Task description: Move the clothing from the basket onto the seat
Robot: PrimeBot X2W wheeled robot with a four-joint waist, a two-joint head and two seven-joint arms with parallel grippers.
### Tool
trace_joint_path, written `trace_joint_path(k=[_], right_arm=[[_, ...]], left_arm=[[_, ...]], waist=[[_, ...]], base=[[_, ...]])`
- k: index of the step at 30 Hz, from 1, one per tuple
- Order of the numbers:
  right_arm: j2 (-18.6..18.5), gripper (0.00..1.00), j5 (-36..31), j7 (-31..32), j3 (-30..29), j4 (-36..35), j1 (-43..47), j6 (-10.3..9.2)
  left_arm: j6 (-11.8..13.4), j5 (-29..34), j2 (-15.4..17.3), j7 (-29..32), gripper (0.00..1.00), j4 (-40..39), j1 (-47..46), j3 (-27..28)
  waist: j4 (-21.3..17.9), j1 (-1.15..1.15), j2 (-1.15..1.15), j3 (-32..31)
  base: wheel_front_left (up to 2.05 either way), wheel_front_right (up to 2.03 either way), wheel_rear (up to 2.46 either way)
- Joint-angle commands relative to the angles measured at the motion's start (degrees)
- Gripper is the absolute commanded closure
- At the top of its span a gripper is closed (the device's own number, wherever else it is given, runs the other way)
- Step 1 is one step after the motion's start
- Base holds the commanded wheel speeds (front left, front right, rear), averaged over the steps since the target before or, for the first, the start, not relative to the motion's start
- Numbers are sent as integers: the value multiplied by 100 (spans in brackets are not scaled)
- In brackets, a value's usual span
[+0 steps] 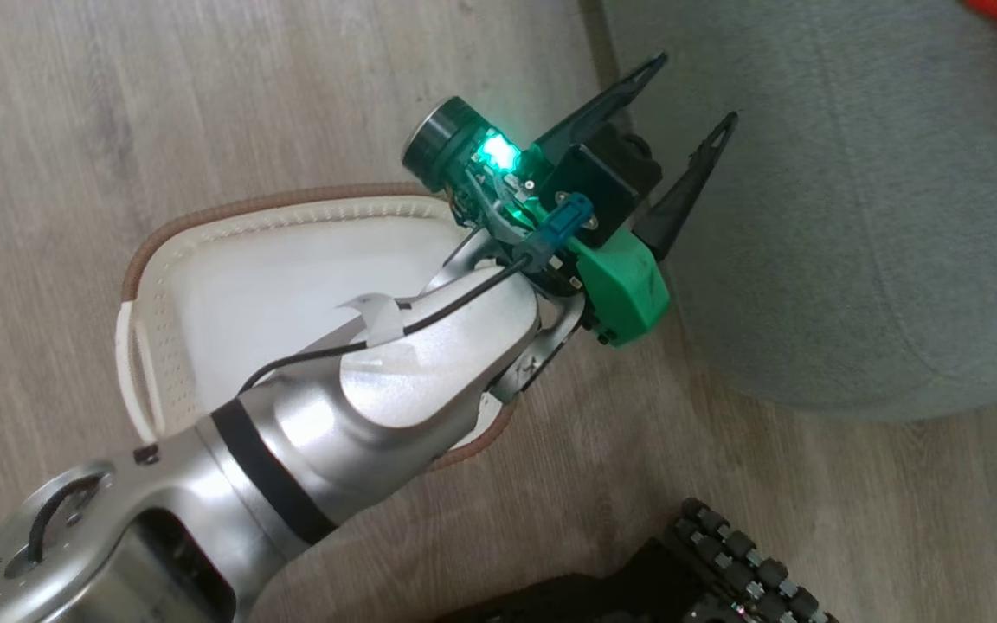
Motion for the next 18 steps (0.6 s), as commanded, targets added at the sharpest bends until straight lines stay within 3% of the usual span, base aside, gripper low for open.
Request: trace_joint_path(k=[1,6,12,18], right_arm=[[-292,100,-12,-36,123,146,153,-1],[-258,100,256,-10,1004,1039,282,-1],[-268,100,834,1059,1996,1774,163,-1],[-338,100,1210,1735,2526,1970,50,-1]], left_arm=[[76,-82,-64,-65,0,-181,-197,8],[207,-304,-65,-186,0,-84,-236,-118],[340,-549,-65,-322,0,-40,-197,-223],[406,-693,-65,-399,0,6,-206,-285]], waist=[[102,-2,0,82],[159,-2,0,38],[214,-2,0,-70],[237,-2,0,-167]], base=[[0,0,0],[0,0,0],[0,0,0],[0,0,0]])
